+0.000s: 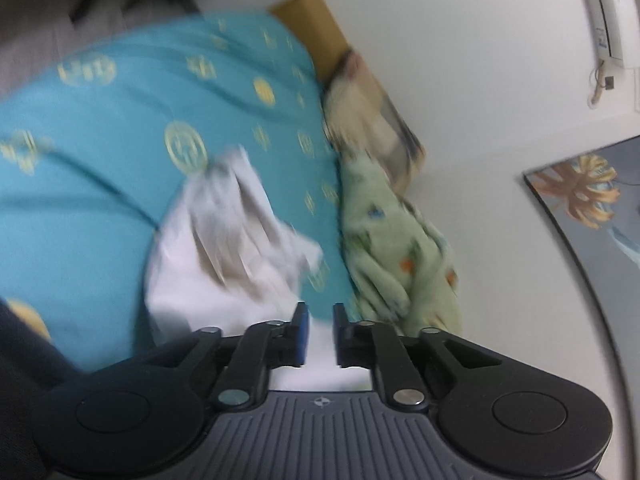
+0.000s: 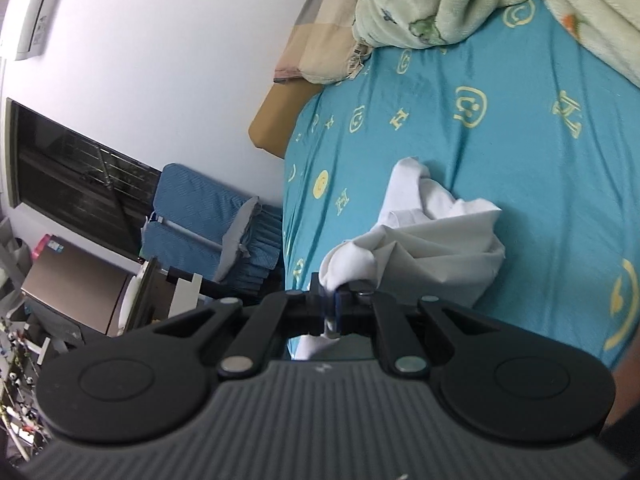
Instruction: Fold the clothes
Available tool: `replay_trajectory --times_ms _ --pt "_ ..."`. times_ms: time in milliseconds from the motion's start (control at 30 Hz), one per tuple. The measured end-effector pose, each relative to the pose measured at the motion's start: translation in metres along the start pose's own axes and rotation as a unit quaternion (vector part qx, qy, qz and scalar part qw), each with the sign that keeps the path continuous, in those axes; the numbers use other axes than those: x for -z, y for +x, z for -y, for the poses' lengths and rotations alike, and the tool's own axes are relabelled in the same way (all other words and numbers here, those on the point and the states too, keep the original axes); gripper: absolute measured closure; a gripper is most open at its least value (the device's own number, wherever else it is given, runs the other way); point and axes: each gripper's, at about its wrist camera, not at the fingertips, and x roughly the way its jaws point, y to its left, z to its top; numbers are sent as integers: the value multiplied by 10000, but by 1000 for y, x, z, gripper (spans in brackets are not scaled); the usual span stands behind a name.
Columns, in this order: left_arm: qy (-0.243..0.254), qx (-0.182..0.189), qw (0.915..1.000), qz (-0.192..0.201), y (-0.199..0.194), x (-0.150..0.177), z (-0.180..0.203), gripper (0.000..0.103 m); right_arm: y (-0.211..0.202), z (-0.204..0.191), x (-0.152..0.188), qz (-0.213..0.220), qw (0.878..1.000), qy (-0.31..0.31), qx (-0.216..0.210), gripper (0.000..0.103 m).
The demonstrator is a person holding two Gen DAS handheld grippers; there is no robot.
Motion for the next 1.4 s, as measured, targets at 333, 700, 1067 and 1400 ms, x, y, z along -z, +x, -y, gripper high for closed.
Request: replay_trajectory --times_ms 333,700,1067,1400 --pt "-889 -62 9946 -536 33 29 -24 18 -5 -1 -2 110 9998 163 -6 95" --pt "-917 -757 9929 12 64 -32 -18 87 6 -1 -18 109 9994 320 47 95" --pt "726 -1091 9909 302 191 -153 31 93 127 6 -87 296 9990 133 310 95" --pt "1816 -790 9802 -76 229 -155 -13 56 181 62 -103 -289 9979 538 -222 13"
